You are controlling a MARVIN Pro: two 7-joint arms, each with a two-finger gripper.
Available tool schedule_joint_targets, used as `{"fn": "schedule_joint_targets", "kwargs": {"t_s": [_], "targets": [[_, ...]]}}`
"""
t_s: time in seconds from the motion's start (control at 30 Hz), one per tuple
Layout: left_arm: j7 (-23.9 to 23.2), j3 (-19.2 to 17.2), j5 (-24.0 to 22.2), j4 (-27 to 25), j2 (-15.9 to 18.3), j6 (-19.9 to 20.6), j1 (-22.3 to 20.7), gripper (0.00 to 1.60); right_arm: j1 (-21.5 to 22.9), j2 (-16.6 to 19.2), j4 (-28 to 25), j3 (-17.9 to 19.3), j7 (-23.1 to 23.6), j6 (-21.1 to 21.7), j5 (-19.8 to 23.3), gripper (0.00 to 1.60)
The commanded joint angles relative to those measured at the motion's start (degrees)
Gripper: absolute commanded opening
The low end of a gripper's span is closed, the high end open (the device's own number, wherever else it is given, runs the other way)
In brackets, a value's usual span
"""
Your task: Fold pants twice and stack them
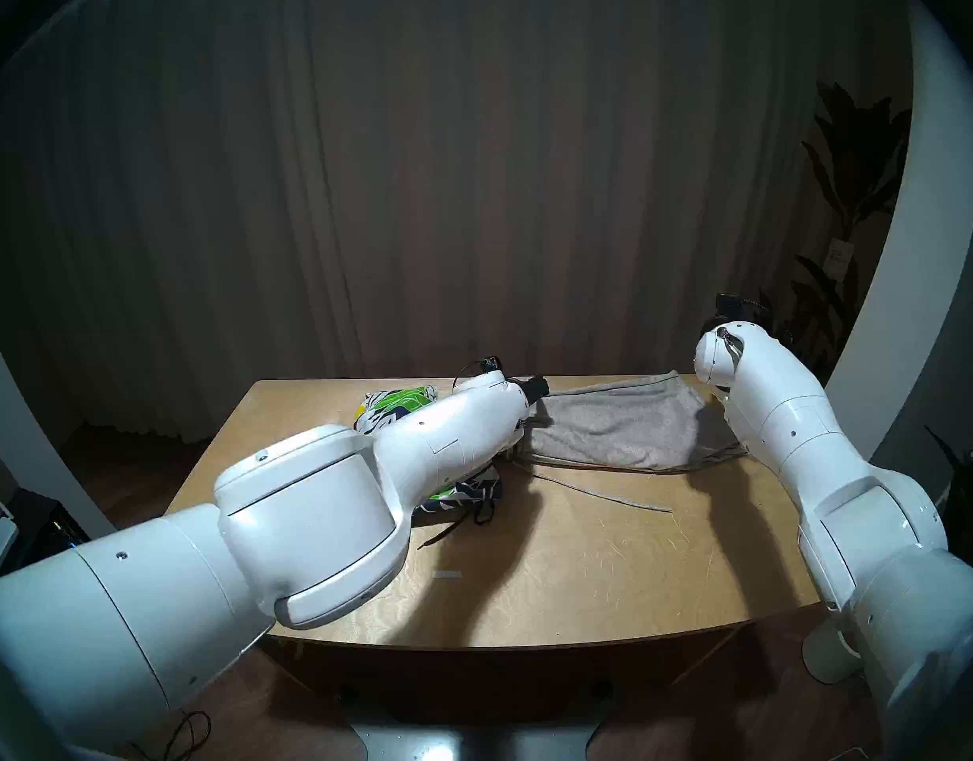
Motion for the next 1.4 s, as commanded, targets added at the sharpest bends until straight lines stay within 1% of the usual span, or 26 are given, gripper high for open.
{"fn": "schedule_joint_targets", "kwargs": {"t_s": [0.0, 0.13, 0.23, 0.33, 0.37, 0.6, 0.83, 0.87, 1.0, 1.13, 1.37], "targets": [[0.29, 0.31, 0.58, -0.58, -0.4, -2.6, -2.16, 1.6, -3.05, 4.05, -6.93, 1.82, 0.59, 1.01, 1.19, 1.6], [-0.81, -0.54, -0.13, -1.61, -0.19, -3.48, -3.79, 1.6, -3.85, 4.6, -9.73, 3.05, 1.01, 2.82, 2.92, 1.6], [-1.62, -1.4, -0.76, -2.39, 0.01, -3.86, -4.85, 1.6, -4.24, 5.44, -12.19, 3.47, 0.78, 3.67, 3.42, 1.6], [-1.97, -2.21, -1.17, -2.73, 0.42, -4.14, -5.14, 1.6, -5.26, 6.87, -14.61, 4.18, 0.55, 3.92, 3.9, 1.6], [-2.18, -2.59, -1.52, -2.85, 0.74, -4.21, -5.16, 1.6, -6.0, 7.98, -16.13, 4.79, 0.37, 4.02, 4.27, 1.6], [-3.24, -3.69, -2.59, -3.31, 2.09, -4.85, -5.03, 1.6, -8.91, 10.77, -17.76, 6.21, -0.11, 4.58, 5.39, 1.6], [-4.13, -4.23, -3.28, -3.06, 3.88, -5.41, -4.32, 1.6, -11.58, 12.62, -18.52, 7.1, -0.57, 5.42, 6.69, 1.6], [-4.33, -4.37, -3.45, -2.95, 4.53, -5.61, -4.32, 1.6, -12.45, 13.24, -18.72, 7.26, -0.74, 5.81, 7.03, 1.6], [-4.6, -4.55, -3.71, -2.79, 5.58, -5.92, -4.36, 1.6, -13.69, 14.04, -18.8, 7.36, -0.89, 6.28, 7.4, 1.6], [-5.03, -5.04, -4.31, -2.41, 7.57, -6.42, -4.27, 1.6, -16.11, 15.45, -18.97, 7.44, -1.09, 7.28, 8.1, 1.6], [-5.57, -5.62, -5.04, -1.88, 10.16, -7.08, -3.95, 1.6, -19.11, 16.86, -19.73, 7.28, -1.17, 9.0, 9.15, 1.6]]}}
